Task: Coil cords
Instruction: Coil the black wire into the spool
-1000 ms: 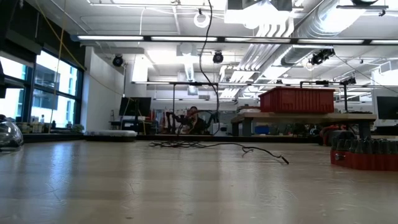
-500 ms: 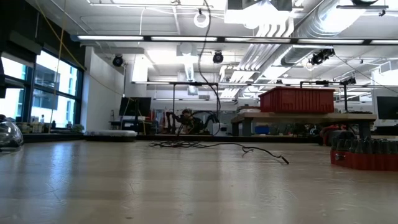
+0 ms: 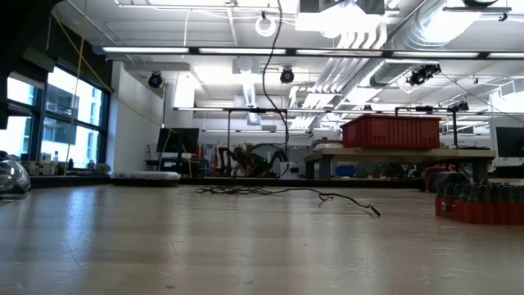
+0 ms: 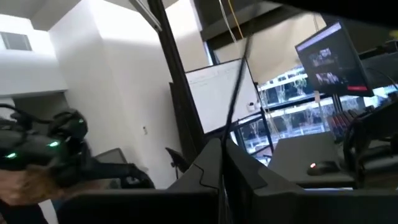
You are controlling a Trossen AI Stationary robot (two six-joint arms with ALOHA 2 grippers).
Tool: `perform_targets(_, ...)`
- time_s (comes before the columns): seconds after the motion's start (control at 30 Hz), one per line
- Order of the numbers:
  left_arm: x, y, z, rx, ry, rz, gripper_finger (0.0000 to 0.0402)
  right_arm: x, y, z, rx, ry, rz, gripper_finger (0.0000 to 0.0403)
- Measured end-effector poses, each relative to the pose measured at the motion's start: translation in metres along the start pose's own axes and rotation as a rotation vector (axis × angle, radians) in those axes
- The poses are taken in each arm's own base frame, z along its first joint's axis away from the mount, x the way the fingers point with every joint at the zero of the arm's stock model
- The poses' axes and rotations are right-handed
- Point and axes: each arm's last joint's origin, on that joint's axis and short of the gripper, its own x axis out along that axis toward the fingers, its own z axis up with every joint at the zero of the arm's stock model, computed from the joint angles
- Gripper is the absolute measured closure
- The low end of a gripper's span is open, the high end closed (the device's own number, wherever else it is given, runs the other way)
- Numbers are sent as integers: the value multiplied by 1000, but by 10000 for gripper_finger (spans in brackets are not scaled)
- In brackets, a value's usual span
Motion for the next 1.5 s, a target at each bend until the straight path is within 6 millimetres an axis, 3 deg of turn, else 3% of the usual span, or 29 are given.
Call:
perform_targets(0.3,-28,-10,24,90,54,299,401,-14,12,10,20,27,-7,403)
perform_targets(0.53,-38,-40,25,69,125,465,401,-33,10,26,-3,28,-59,403)
perform_targets(0.9,-53,-92,9,-152,182,711,401,-45,-10,31,-61,65,-157,403)
perform_targets(1.13,-64,-103,-5,-310,223,859,401,-51,-22,32,-91,90,-227,399)
perform_targets(1.5,-68,-100,-27,-528,314,945,401,-60,-37,24,-63,192,-353,321)
